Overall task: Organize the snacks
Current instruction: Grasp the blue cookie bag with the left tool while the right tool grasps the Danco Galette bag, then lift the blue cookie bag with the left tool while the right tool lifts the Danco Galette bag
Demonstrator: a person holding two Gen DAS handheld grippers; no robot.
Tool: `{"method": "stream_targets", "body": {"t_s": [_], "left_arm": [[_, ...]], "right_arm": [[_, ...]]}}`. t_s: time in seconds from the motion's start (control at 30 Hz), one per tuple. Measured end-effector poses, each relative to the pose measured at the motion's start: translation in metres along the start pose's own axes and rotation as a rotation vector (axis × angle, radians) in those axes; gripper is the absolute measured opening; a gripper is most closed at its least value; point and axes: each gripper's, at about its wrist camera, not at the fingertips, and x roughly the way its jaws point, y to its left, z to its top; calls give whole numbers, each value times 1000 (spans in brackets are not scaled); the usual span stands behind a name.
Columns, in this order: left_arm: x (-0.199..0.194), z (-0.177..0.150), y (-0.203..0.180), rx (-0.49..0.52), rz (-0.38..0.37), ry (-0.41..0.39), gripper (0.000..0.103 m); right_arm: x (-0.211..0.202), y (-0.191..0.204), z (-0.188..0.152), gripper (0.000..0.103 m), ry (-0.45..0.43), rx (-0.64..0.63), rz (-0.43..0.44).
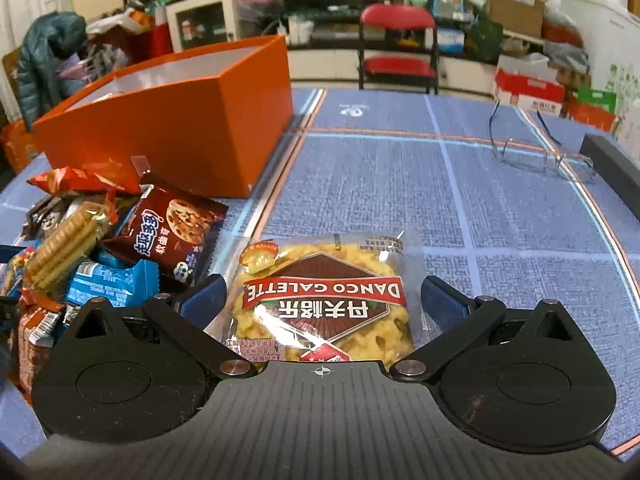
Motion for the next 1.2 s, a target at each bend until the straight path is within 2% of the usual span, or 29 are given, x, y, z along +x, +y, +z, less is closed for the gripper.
{"method": "stream_targets", "body": {"t_s": [0.03, 0.07, 0.13, 0.2, 0.33, 0.43, 0.47, 0.53, 0.57, 0.6, 0.63, 0.67, 0.73, 0.77, 0.83, 0.9, 1.03, 1.1, 1.2], "left_arm": [[-1, 0, 0, -3, 2, -1, 72], [-2, 1, 1, -9, 2, -5, 62], [-5, 2, 5, -35, -5, -7, 56], [-6, 3, 10, -66, -16, -5, 55], [-13, 4, 11, -76, -21, -21, 54], [-20, 8, 12, -90, -27, -44, 54], [-21, 9, 12, -92, -27, -48, 54], [-21, 9, 12, -94, -25, -48, 54], [-20, 9, 12, -94, -23, -44, 54], [-20, 8, 12, -94, -21, -41, 54], [-20, 8, 13, -95, -22, -39, 54], [-20, 9, 14, -97, -22, -40, 54], [-23, 9, 15, -100, -29, -45, 54], [-25, 9, 15, -98, -31, -48, 54], [-27, 9, 15, -89, -31, -54, 54], [-29, 9, 16, -81, -33, -56, 54], [-28, 10, 15, -52, -53, -50, 53], [-28, 11, 17, -36, -70, -44, 53], [-30, 13, 17, -9, -92, -26, 63]], "right_arm": [[-1, 2, 0, 94, 2, -14, -5], [-1, 4, 0, 93, 4, -27, -12], [-4, 8, 1, 88, -1, -44, -23], [-7, 8, 2, 80, -10, -42, -12], [-12, 4, 3, 72, -16, -31, 8], [-18, 4, 4, 59, -31, -39, 18], [-20, 5, 5, 50, -34, -43, 21], [-22, 4, 6, 46, -38, -36, 13], [-23, 2, 7, 49, -36, -33, 23], [-23, 0, 7, 75, -27, -28, 34], [-24, -3, 9, 90, -22, -22, 39], [-28, -6, 10, 95, -41, -28, 45], [-35, -10, 15, 95, -59, -81, 78], [-38, -11, 21, 95, -61, -163, 118], [-41, -5, 31, 95, -50, -396, 178], [-40, 1, 40, 95, -31, -630, 200], [-23, 6, 64, 95, 105, -823, 411], [-11, 13, 68, 95, 175, -898, 466], [8, 21, 67, 95, 242, -981, 516]]}}
